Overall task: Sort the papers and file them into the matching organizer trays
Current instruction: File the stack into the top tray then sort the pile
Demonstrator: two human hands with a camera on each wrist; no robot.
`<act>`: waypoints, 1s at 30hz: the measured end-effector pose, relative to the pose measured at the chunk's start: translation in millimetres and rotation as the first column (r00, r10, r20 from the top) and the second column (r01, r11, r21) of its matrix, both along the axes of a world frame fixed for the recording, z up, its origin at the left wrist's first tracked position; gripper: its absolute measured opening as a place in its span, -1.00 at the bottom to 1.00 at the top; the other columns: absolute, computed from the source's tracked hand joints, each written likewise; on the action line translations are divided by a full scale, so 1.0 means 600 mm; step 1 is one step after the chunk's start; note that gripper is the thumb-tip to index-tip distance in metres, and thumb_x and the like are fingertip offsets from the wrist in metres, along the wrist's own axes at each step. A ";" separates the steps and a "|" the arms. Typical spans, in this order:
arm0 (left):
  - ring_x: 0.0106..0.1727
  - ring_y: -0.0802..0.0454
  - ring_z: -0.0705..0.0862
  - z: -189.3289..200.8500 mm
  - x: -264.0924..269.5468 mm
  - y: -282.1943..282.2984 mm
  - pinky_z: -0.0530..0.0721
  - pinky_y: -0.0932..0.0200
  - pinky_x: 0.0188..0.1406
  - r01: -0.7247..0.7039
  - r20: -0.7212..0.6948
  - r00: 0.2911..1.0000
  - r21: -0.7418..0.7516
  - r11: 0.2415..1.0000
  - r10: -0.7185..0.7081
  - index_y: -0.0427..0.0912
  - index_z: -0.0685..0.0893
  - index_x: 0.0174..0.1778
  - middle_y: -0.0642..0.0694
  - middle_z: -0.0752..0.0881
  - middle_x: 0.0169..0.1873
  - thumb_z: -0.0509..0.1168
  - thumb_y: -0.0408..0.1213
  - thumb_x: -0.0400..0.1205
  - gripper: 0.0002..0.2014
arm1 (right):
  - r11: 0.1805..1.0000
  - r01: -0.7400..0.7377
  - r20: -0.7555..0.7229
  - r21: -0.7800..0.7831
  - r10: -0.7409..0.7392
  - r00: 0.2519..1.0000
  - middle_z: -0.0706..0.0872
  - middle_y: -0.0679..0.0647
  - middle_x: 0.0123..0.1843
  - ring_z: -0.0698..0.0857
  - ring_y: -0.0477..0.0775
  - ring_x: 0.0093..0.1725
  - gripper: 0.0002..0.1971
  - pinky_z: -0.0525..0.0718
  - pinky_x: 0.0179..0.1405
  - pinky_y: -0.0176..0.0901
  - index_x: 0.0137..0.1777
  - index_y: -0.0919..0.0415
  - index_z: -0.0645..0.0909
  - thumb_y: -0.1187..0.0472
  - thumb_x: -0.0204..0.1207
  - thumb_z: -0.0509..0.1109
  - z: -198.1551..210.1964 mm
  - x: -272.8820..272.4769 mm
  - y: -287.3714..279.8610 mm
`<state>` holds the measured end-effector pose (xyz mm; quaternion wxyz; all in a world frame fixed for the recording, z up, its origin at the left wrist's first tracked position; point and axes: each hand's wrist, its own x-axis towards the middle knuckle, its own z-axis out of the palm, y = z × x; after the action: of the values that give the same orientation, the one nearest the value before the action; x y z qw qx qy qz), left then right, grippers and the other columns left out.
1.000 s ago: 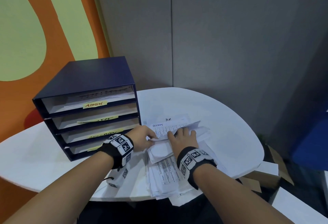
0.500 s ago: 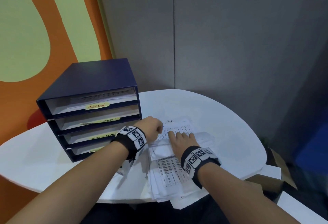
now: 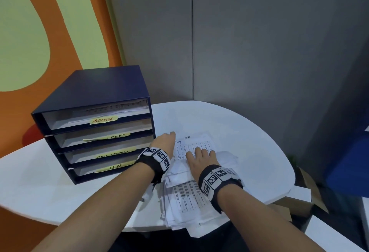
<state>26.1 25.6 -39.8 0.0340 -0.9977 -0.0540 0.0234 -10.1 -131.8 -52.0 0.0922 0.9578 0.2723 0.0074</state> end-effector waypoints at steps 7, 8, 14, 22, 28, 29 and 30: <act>0.22 -0.26 0.67 -0.014 -0.002 0.005 0.71 -0.04 0.04 -0.022 -0.059 0.998 -0.021 1.000 0.021 -0.28 0.16 0.63 -0.31 0.46 0.38 0.31 -0.38 0.64 -0.34 | 0.999 0.007 -0.021 -0.032 -0.008 1.000 0.41 0.23 0.38 0.43 0.22 0.36 -0.56 0.29 0.35 0.16 0.44 0.18 0.27 0.26 0.57 0.19 0.000 -0.001 0.008; 0.23 -0.25 0.66 -0.015 -0.003 0.003 0.70 -0.03 0.05 -0.034 -0.085 0.996 -0.020 0.999 0.032 -0.30 0.09 0.66 -0.32 0.50 0.37 0.29 -0.36 0.65 -0.30 | 0.999 0.007 -0.025 -0.036 -0.008 1.000 0.41 0.23 0.39 0.42 0.22 0.36 -0.56 0.28 0.35 0.17 0.45 0.18 0.27 0.26 0.57 0.19 0.000 -0.001 0.008; 0.21 -0.20 0.67 0.000 -0.004 0.005 0.71 0.01 0.07 -0.018 -0.021 1.000 0.028 0.999 0.018 -0.28 0.51 0.31 -0.23 0.59 0.22 0.25 -0.43 0.66 -0.71 | 0.999 0.011 -0.045 -0.041 -0.012 0.999 0.41 0.25 0.39 0.43 0.25 0.37 -0.56 0.26 0.38 0.21 0.44 0.19 0.27 0.27 0.56 0.19 0.005 -0.002 0.006; -0.12 -0.14 0.70 0.027 -0.061 0.003 0.69 0.09 -0.19 -0.003 0.121 0.992 -0.212 0.977 0.029 -0.08 0.62 -0.27 -0.10 0.72 -0.20 0.19 -0.37 0.61 -0.81 | 0.999 0.025 0.013 0.030 -0.025 1.000 0.36 0.27 0.43 0.44 0.25 0.35 -0.21 0.32 0.34 0.18 0.69 0.10 -0.20 0.21 0.59 0.20 0.000 -0.002 0.003; 0.00 0.14 0.70 0.014 -0.096 0.033 0.64 0.24 0.05 0.135 -0.031 0.986 -0.434 0.891 -0.164 0.05 0.79 -0.11 0.14 0.78 -0.08 0.39 -0.26 0.60 -0.89 | 0.995 0.089 0.095 -0.033 -0.086 0.992 0.30 0.23 0.36 0.35 0.24 0.33 -0.27 0.34 0.26 0.13 0.68 -0.01 -0.14 0.11 0.60 0.17 -0.005 0.007 -0.006; 0.05 0.16 0.71 0.022 -0.095 0.037 0.62 0.28 0.08 0.134 -0.063 0.981 -0.449 0.883 -0.182 0.05 0.82 -0.02 0.15 0.79 -0.02 0.40 -0.27 0.60 -0.85 | 0.992 0.098 0.111 -0.076 -0.090 0.990 0.30 0.22 0.35 0.33 0.24 0.33 -0.39 0.33 0.26 0.13 0.63 0.02 0.08 0.12 0.60 0.17 -0.003 0.006 -0.005; 0.07 0.17 0.73 0.035 -0.095 0.037 0.64 0.29 0.07 0.134 -0.119 0.971 -0.441 0.887 -0.205 0.05 0.83 0.03 0.17 0.80 0.03 0.38 -0.33 0.59 -0.78 | 0.989 0.106 0.129 -0.108 -0.092 0.987 0.31 0.21 0.33 0.34 0.23 0.31 -0.52 0.33 0.26 0.12 0.53 0.06 0.28 0.15 0.60 0.15 -0.001 0.004 -0.005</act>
<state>-30.8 47.8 -18.6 -0.1807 -0.9761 0.0430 0.1127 -7.6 -134.9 -52.6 0.1639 0.9609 0.2183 0.0465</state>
